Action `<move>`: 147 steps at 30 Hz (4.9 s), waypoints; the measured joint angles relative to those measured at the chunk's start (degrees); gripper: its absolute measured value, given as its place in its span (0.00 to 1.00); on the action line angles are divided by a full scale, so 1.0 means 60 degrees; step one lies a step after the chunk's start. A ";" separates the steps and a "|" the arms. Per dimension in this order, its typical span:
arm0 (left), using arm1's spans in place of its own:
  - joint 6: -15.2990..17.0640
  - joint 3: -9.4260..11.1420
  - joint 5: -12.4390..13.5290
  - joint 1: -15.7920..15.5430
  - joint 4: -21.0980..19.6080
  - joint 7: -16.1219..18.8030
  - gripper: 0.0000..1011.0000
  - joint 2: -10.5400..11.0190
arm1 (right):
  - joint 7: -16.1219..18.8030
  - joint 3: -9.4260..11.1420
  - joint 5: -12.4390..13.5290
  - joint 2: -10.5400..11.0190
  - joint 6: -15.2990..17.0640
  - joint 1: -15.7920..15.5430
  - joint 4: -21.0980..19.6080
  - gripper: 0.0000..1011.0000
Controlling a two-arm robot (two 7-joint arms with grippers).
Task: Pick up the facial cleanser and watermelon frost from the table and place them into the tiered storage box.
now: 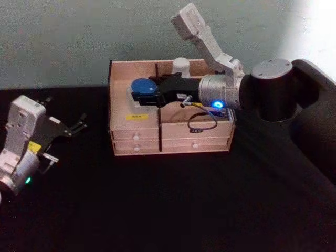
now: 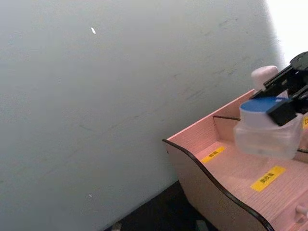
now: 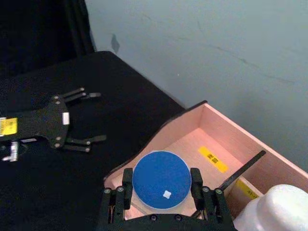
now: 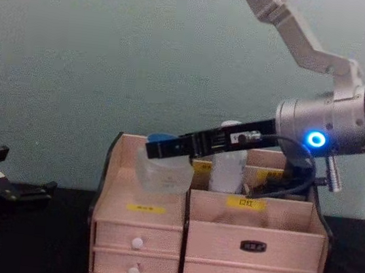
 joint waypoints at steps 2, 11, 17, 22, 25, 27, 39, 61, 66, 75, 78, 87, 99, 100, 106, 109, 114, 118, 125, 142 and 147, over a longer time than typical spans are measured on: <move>0.0000 0.0000 0.0000 0.0000 0.0000 0.0000 0.99 0.0000 | -0.0026 -0.0003 -0.0041 -0.0079 0.0000 0.0037 0.0156 0.71; 0.0000 0.0000 0.0000 0.0000 0.0001 0.0000 0.99 0.0000 | -0.0019 0.0071 -0.0163 -0.0432 -0.0003 0.0221 0.0876 0.71; 0.0000 0.0000 0.0000 -0.0001 0.0000 0.0000 0.99 0.0000 | 0.0051 0.0109 -0.0242 -0.0579 -0.0038 0.0284 0.1179 0.71; 0.0000 0.0000 0.0000 0.0000 0.0000 0.0000 0.99 0.0000 | 0.0093 0.0124 -0.0311 -0.0653 -0.0059 0.0297 0.1307 0.71; -0.0001 0.0000 0.0000 0.0000 0.0000 0.0001 0.99 0.0000 | 0.0097 0.0135 -0.0362 -0.0687 -0.0063 0.0297 0.1355 0.71; 0.0000 0.0000 0.0000 0.0000 0.0000 0.0000 0.99 0.0000 | 0.0098 0.0143 -0.0405 -0.0697 -0.0065 0.0297 0.1359 0.71; 0.0000 0.0001 0.0000 0.0000 0.0000 0.0000 0.99 0.0000 | 0.0093 0.0147 -0.0411 -0.0696 -0.0066 0.0290 0.1355 0.71; 0.0000 0.0001 0.0000 0.0000 0.0001 0.0000 0.99 0.0000 | 0.0093 0.0147 -0.0381 -0.0685 -0.0063 0.0283 0.1345 0.99; 0.0000 0.0000 0.0000 0.0000 0.0000 0.0000 0.99 0.0000 | 0.0098 0.0154 -0.0376 -0.0684 -0.0055 0.0277 0.1337 0.99; 0.0000 0.0001 -0.0001 0.0000 0.0000 0.0000 0.99 0.0000 | 0.0202 0.0486 -0.0098 -0.0540 -0.0057 0.0007 0.0809 0.99; 0.0000 0.0000 0.0000 -0.0001 0.0000 0.0000 0.99 0.0000 | 0.0227 0.0625 0.0054 -0.0459 -0.0219 -0.0127 0.0579 0.99; 0.0000 0.0000 0.0000 0.0000 0.0000 0.0000 0.99 0.0000 | 0.0161 0.1112 0.0599 -0.0168 -0.1049 -0.0611 -0.0120 0.99; 0.0000 0.0000 0.0000 0.0000 0.0000 0.0000 0.99 0.0000 | -0.0571 0.1716 0.0900 0.0267 -0.2282 -0.1367 -0.0927 0.99; 0.0000 0.0000 0.0000 0.0000 0.0000 0.0000 0.99 0.0000 | -0.0688 0.1763 0.0871 0.0283 -0.2355 -0.1423 -0.0952 0.99; 0.0000 0.0000 0.0000 0.0000 0.0000 0.0000 0.99 -0.0001 | -0.1558 0.2215 0.0587 0.0318 -0.2787 -0.1855 -0.0990 0.99; 0.0000 0.0000 0.0000 0.0000 0.0000 0.0000 0.99 0.0000 | -0.1993 0.2481 0.0410 0.0291 -0.3017 -0.2053 -0.0939 0.99; 0.0000 0.0000 0.0000 0.0000 0.0000 0.0000 0.99 0.0000 | -0.2752 0.2874 0.0043 0.0251 -0.3521 -0.2391 -0.0859 0.99; 0.0000 0.0001 0.0000 -0.0001 0.0000 0.0000 0.99 0.0000 | -0.3220 0.3079 -0.0248 0.0205 -0.3855 -0.2594 -0.0806 0.99; 0.0000 0.0000 0.0000 0.0000 0.0000 0.0000 0.99 0.0000 | -0.4202 0.3369 -0.0890 0.0066 -0.4306 -0.2921 -0.0603 0.99; 0.0000 0.0000 0.0000 0.0000 0.0000 0.0000 0.99 0.0000 | -0.4692 0.3910 -0.1271 -0.0169 -0.4218 -0.3442 -0.0001 0.99; 0.0000 0.0000 0.0000 0.0000 0.0000 0.0000 0.99 0.0000 | -0.4631 0.3918 -0.1361 -0.0231 -0.4111 -0.3476 0.0155 0.99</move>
